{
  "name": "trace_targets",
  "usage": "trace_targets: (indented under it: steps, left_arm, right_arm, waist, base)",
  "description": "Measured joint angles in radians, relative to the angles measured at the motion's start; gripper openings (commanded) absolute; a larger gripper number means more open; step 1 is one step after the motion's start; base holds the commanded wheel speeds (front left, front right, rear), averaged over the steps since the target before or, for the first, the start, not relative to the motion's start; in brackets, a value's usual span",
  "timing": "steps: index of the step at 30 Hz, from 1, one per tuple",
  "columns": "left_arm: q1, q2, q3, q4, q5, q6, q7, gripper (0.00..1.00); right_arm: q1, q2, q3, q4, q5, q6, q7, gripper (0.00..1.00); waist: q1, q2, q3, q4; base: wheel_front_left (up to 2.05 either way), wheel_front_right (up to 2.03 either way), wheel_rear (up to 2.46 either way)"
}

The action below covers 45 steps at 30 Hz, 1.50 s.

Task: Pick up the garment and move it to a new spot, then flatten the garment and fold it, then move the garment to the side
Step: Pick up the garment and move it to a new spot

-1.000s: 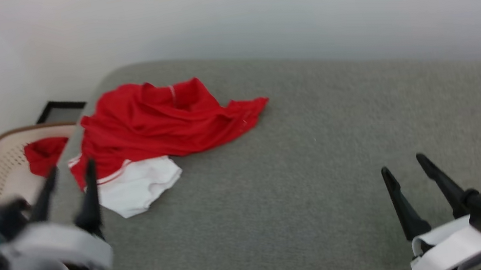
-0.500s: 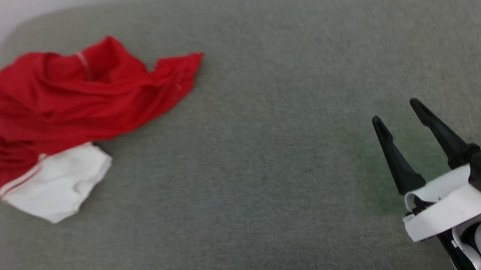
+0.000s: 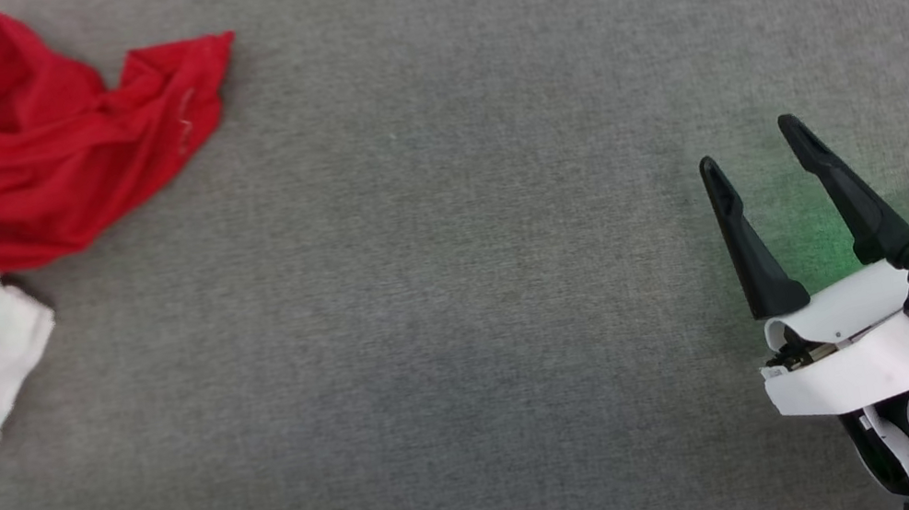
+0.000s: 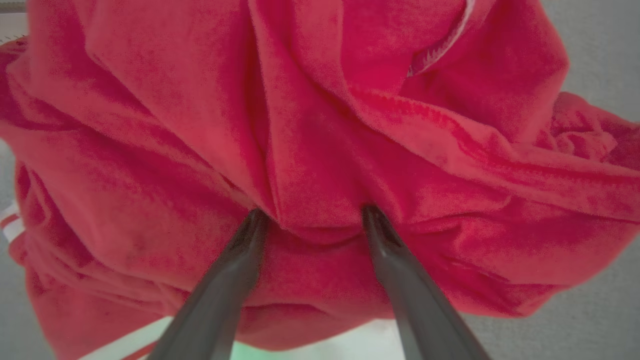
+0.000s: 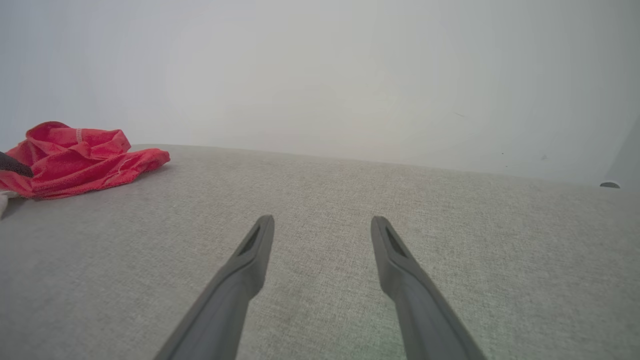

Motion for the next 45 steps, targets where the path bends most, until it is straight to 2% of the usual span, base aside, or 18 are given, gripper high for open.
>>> trace_targets:
  steps: [10,11,12,13,20,24,34,45]
  left_arm:
    - [-0.086,-0.016,-0.040,0.166,0.022,0.001,-0.035,1.00]
    - [-0.089,-0.021,-0.043,0.176,0.024,0.002,-0.047,0.86]
    - [-0.089,-0.021,-0.043,0.176,0.024,0.002,-0.047,0.49]
    - [-0.093,-0.032,-0.049,0.191,0.028,0.000,-0.085,0.00]
    - [-0.112,-0.042,-0.098,0.212,0.040,-0.013,-0.138,0.00]
    - [-0.131,-0.027,-0.118,0.193,0.052,-0.014,-0.178,0.00]
    - [-0.203,0.003,-0.193,0.048,0.081,-0.017,-0.253,0.00]
    - [-0.245,-0.036,-0.242,-0.156,0.039,-0.017,-0.187,0.00]
  right_arm:
    - [-0.003,-0.001,0.004,-0.032,-0.008,0.000,0.000,1.00]
    - [-0.003,-0.001,0.004,-0.034,-0.008,0.000,0.001,1.00]
    - [-0.003,-0.001,0.004,-0.034,-0.008,0.000,0.001,1.00]
    - [-0.003,-0.001,0.001,-0.034,-0.008,0.000,0.004,1.00]
    - [0.012,-0.002,-0.012,-0.013,-0.004,0.000,0.006,1.00]
    - [0.043,0.001,-0.019,0.002,0.003,0.000,0.006,1.00]
    - [0.090,0.019,-0.024,0.031,0.015,0.000,0.004,1.00]
    - [0.124,0.035,-0.064,0.041,0.027,0.000,0.003,1.00]
  waist:
    - [0.0000,0.0000,0.028,-0.026]
    - [0.0000,0.0000,0.025,-0.025]
    - [0.0000,0.0000,0.025,-0.025]
    - [0.0000,0.0000,0.017,-0.020]
    - [0.0000,0.0000,-0.036,-0.002]
    - [0.0000,0.0000,-0.082,0.013]
    - [0.0000,0.0000,-0.220,0.059]
    - [0.0000,0.0000,-0.357,0.091]
  base:
    - [0.00,0.00,0.00]
    - [0.00,0.00,0.00]
    - [0.00,0.00,0.00]
    - [0.00,0.00,0.00]
    - [0.00,0.00,0.00]
    - [0.00,0.00,0.00]
    - [0.00,0.00,0.00]
    - [0.00,0.00,0.00]
